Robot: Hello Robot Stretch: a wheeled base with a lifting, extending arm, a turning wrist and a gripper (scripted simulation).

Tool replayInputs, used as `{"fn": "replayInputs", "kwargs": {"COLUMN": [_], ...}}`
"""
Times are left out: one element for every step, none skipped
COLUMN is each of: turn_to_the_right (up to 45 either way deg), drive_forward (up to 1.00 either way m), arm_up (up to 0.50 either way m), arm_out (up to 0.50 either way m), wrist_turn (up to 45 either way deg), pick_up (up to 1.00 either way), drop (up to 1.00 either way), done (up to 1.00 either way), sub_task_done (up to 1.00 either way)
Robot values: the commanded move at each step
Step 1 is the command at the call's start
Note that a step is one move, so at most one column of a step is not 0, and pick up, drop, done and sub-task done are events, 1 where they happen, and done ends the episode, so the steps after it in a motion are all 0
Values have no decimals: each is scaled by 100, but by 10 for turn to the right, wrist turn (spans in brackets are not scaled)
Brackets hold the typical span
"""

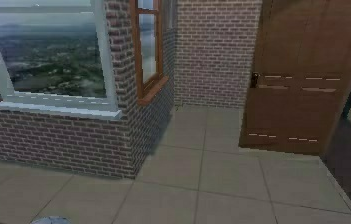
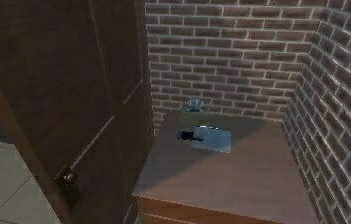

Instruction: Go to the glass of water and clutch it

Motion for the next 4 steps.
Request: {"fn": "replayInputs", "kwargs": {"turn_to_the_right": [60, 0, 30, 0], "drive_forward": [0, 60, 0, 30], "arm_up": [0, 0, 0, 0], "arm_out": [0, 0, 0, 0], "wrist_turn": [0, 0, 0, 0], "pick_up": [0, 0, 0, 0], "drop": [0, 0, 0, 0], "done": [0, 0, 0, 0], "sub_task_done": [0, 0, 0, 0]}}
